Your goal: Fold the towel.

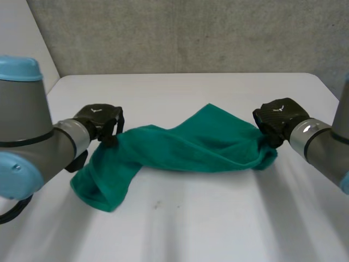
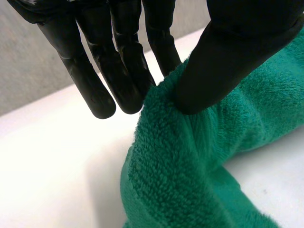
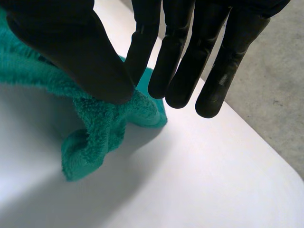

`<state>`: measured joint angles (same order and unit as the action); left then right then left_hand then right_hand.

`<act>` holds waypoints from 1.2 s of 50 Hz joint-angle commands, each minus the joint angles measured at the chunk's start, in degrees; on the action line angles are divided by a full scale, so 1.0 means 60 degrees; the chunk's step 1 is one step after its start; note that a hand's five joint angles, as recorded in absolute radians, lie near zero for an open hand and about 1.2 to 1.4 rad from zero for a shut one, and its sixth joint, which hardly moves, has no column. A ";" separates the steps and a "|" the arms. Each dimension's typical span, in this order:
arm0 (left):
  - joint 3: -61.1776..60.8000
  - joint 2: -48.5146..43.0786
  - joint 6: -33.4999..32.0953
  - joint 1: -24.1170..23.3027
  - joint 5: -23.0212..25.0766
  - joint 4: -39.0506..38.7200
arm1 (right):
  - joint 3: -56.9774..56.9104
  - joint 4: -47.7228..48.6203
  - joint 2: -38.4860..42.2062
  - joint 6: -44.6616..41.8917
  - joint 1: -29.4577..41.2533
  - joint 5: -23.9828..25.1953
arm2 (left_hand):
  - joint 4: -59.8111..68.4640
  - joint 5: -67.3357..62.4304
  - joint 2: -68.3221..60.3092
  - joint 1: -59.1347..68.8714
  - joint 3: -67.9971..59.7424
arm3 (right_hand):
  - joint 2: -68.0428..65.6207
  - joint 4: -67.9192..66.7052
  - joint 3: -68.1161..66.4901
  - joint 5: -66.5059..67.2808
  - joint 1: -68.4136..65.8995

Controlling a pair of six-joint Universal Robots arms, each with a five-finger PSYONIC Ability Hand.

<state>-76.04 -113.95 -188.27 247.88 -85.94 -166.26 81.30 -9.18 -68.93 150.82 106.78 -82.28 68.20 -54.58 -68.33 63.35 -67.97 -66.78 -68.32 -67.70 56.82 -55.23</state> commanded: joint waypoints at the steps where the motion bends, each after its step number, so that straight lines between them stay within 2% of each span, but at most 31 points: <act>1: -0.1446 0.1471 -0.0305 0.0127 -0.0018 0.0054 | -0.0059 -0.3137 -0.0757 -0.2602 0.0046 -0.0202 | 0.1967 -0.2571 -0.1945 0.2775 -0.2005 | -0.2203 -0.1946 -0.2050 0.2196 -0.4128; 6: -0.2427 0.1692 -0.1899 0.0273 -0.0004 0.0054 | 0.0484 -0.4110 -0.0920 -0.3880 0.0104 -0.0525 | 0.1967 -0.2571 -0.1945 0.2775 -0.2005 | -0.2203 -0.1946 -0.2050 0.2196 -0.4128; 8: -0.2634 0.1604 -0.2750 0.0391 -0.0047 -0.0004 | 0.0484 -0.3980 -0.0847 -0.4071 0.0148 -0.0540 | 0.1967 -0.2571 -0.1945 0.2775 -0.2005 | -0.2203 -0.1946 -0.2050 0.2196 -0.4128; 13: -0.1875 0.0756 -0.3499 0.0406 -0.0150 -0.0574 | -0.0071 -0.3277 -0.0306 -0.3985 0.0207 -0.0584 | 0.1967 -0.2571 -0.1945 0.2775 -0.2005 | -0.2203 -0.1946 -0.2050 0.2196 -0.4128; 17: -0.0264 -0.0109 -0.3529 0.0347 -0.0427 -0.1117 | -0.1856 -0.2544 0.0588 -0.2743 0.0309 -0.0715 | 0.1967 -0.2571 -0.1945 0.2775 -0.2005 | -0.2203 -0.1946 -0.2050 0.2196 -0.4128; 18: 0.0131 -0.0226 -0.3543 0.0332 -0.0544 -0.1205 | -0.2686 -0.2224 0.0749 -0.1855 0.0324 -0.0774 | 0.1967 -0.2571 -0.1945 0.2775 -0.2005 | -0.2203 -0.1946 -0.2050 0.2196 -0.4128; 21: 0.1830 -0.0578 -0.3485 0.0230 -0.1247 -0.1789 | -0.3805 -0.1491 0.0780 -0.0429 0.0280 -0.0876 | 0.1967 -0.2571 -0.1945 0.2775 -0.2005 | -0.2203 -0.1946 -0.2050 0.2196 -0.4128; 22: 0.2167 -0.0579 -0.3456 0.0201 -0.1408 -0.2067 | -0.4301 -0.0763 0.0707 0.0431 0.0251 -0.0935 | 0.1967 -0.2571 -0.1945 0.2775 -0.2005 | -0.2203 -0.1946 -0.2050 0.2196 -0.4128; 25: 0.2844 -0.0419 -0.3368 0.0010 -0.1863 -0.3822 | -0.4365 0.0660 0.0386 0.1447 0.0207 -0.1140 | 0.1967 -0.2571 -0.1945 0.2775 -0.2005 | -0.2203 -0.1946 -0.2050 0.2196 -0.4128; 26: 0.2830 -0.0287 -0.3324 -0.0033 -0.1922 -0.4408 | -0.4162 0.1666 -0.0094 0.1827 0.0192 -0.1300 | 0.1967 -0.2571 -0.1945 0.2775 -0.2005 | -0.2203 -0.1946 -0.2050 0.2196 -0.4128; 30: 0.2145 0.0416 -0.3206 -0.0151 -0.2156 -0.7103 | -0.3212 0.3428 -0.1180 0.1875 0.0221 -0.1390 | 0.1967 -0.2571 -0.1945 0.2775 -0.2005 | -0.2203 -0.1946 -0.2050 0.2196 -0.4128; 37: 0.1074 0.0271 -0.3162 -0.0166 -0.2142 -0.7094 | -0.2139 0.3332 -0.1242 0.1670 0.0280 -0.1214 | 0.1967 -0.2571 -0.1945 0.2775 -0.2005 | -0.2203 -0.1946 -0.2050 0.2196 -0.4128; 47: -0.0699 -0.1603 -0.3192 -0.0151 -0.2142 -0.6933 | -0.1142 0.1883 0.0924 0.0865 0.0412 -0.0745 | 0.1967 -0.2571 -0.1945 0.2775 -0.2005 | -0.2203 -0.1946 -0.2050 0.2196 -0.4128; 50: -0.1327 -0.1867 -0.3250 -0.0180 -0.2142 -0.6860 | -0.1040 0.1356 0.1684 0.0762 0.0602 -0.0701 | 0.1967 -0.2571 -0.1945 0.2775 -0.2005 | -0.2203 -0.1946 -0.2050 0.2196 -0.4128; 55: -0.2339 -0.1664 -0.3294 -0.0224 -0.2142 -0.6611 | -0.0747 0.1163 0.2142 0.0747 0.0603 -0.0686 | 0.1967 -0.2571 -0.1945 0.2775 -0.2005 | -0.2203 -0.1946 -0.2050 0.2196 -0.4128; 57: -0.2632 -0.1445 -0.3294 -0.0268 -0.2142 -0.6465 | -0.0644 0.1163 0.2084 0.0747 0.0588 -0.0686 | 0.1246 -0.1850 -0.1225 0.2055 -0.1284 | -0.2203 -0.1946 -0.2050 0.2196 -0.4128; 60: -0.3116 -0.0640 -0.3294 -0.0342 -0.2128 -0.6026 | -0.0469 0.1163 0.1879 0.0733 0.0544 -0.0686 | -0.1582 0.0978 0.1603 -0.0773 0.1544 | -0.2203 -0.1946 -0.2050 0.2196 -0.4128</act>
<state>-89.62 -123.84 -207.96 246.47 -98.77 -205.77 76.80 -2.34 -56.38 155.14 110.38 -86.36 64.19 -52.91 -63.76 62.15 -64.10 -66.78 -68.32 -67.70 56.85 -55.53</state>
